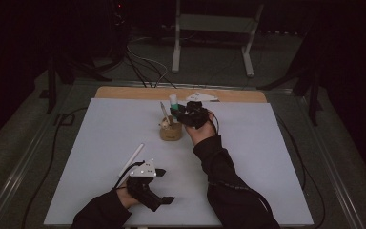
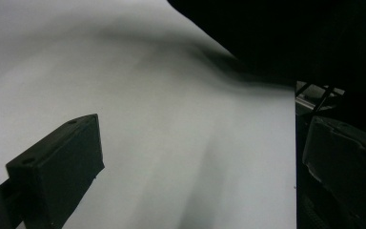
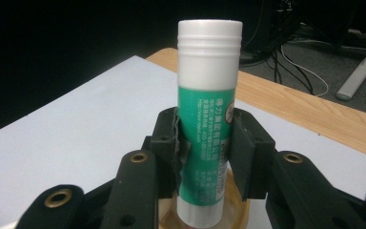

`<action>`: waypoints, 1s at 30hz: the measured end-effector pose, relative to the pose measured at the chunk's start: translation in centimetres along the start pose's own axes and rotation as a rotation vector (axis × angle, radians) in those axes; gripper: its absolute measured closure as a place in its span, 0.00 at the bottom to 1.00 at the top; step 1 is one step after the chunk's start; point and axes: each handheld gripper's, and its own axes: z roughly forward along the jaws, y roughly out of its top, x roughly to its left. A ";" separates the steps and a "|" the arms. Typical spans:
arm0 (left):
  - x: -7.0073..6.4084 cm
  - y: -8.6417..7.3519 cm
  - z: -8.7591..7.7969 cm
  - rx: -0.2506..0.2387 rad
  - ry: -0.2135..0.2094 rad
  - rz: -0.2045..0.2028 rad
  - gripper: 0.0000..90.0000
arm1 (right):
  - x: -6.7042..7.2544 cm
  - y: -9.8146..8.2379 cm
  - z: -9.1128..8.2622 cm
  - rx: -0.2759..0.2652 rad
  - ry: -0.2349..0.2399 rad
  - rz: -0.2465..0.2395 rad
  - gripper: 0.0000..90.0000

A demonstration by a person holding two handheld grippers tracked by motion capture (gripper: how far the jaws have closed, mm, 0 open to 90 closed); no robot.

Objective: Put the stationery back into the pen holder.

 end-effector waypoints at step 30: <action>-0.1 0.1 -0.1 -0.004 -0.013 0.004 0.00 | -0.5 -1.8 1.5 -0.019 -0.009 0.072 0.53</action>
